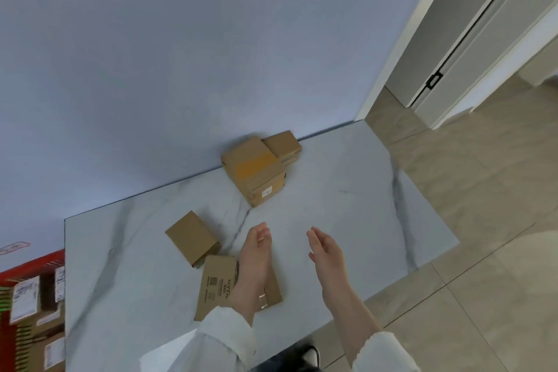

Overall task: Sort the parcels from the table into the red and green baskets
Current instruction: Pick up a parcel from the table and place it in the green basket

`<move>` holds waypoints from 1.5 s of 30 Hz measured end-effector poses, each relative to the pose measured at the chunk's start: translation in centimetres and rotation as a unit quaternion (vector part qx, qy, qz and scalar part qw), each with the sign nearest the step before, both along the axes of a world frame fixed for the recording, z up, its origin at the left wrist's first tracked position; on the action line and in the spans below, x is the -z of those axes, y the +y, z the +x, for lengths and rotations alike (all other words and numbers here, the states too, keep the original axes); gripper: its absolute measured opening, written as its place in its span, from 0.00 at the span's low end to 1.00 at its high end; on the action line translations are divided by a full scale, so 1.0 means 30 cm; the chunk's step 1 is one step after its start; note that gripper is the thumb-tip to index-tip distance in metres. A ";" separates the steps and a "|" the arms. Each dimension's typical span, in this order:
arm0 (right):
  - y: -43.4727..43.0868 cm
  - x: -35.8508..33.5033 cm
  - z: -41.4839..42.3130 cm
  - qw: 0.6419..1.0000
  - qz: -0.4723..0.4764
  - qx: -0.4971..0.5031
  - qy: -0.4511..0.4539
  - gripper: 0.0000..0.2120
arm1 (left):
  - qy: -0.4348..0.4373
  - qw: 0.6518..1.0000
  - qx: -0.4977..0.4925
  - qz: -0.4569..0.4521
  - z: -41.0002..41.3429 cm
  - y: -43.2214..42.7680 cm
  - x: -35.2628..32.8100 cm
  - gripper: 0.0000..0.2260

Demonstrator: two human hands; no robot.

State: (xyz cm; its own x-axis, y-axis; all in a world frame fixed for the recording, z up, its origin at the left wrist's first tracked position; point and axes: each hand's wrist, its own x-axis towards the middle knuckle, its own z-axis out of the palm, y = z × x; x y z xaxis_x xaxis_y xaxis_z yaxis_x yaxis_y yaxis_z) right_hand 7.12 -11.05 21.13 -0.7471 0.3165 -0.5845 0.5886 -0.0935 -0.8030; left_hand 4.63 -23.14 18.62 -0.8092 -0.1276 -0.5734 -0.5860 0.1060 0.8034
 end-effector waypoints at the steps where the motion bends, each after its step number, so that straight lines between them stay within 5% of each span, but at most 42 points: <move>1: 0.016 0.007 -0.048 1.000 0.001 -0.013 -0.004 0.19 | -0.003 1.000 -0.012 -0.006 -0.045 0.006 0.014 0.15; 14: 0.169 0.381 -0.793 0.968 0.068 -0.234 -0.055 0.31 | -0.137 0.969 -0.205 -0.005 -0.572 -0.023 0.369 0.27; 20: 0.093 0.629 -1.075 0.936 0.125 -0.326 -0.041 0.37 | -0.130 0.960 -0.246 -0.018 -0.766 -0.085 0.578 0.31; 25: 0.038 0.731 -1.101 0.925 0.127 -0.355 -0.043 0.23 | -0.115 0.962 -0.248 0.014 -0.806 -0.053 0.634 0.27; 31: 0.068 0.630 -1.021 0.928 0.092 -0.361 -0.004 0.16 | -0.098 0.953 -0.284 0.040 -0.726 -0.045 0.525 0.30; 40: 0.116 0.279 -0.829 0.928 0.072 -0.362 0.049 0.23 | -0.045 0.963 -0.254 0.074 -0.601 -0.082 0.154 0.25; 45: 0.138 0.098 -0.747 0.916 0.056 -0.393 0.050 0.26 | 0.035 0.978 -0.203 0.045 -0.491 -0.080 0.026 0.14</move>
State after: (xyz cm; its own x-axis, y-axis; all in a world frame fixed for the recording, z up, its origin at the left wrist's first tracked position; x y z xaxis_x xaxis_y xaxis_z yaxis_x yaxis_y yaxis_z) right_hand -15.28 -6.90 18.19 -0.8179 -0.2885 -0.4978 0.3621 0.4143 -0.8350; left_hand -10.10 -25.55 17.84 -0.7403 -0.3978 -0.5419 -0.5083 -0.1962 0.8385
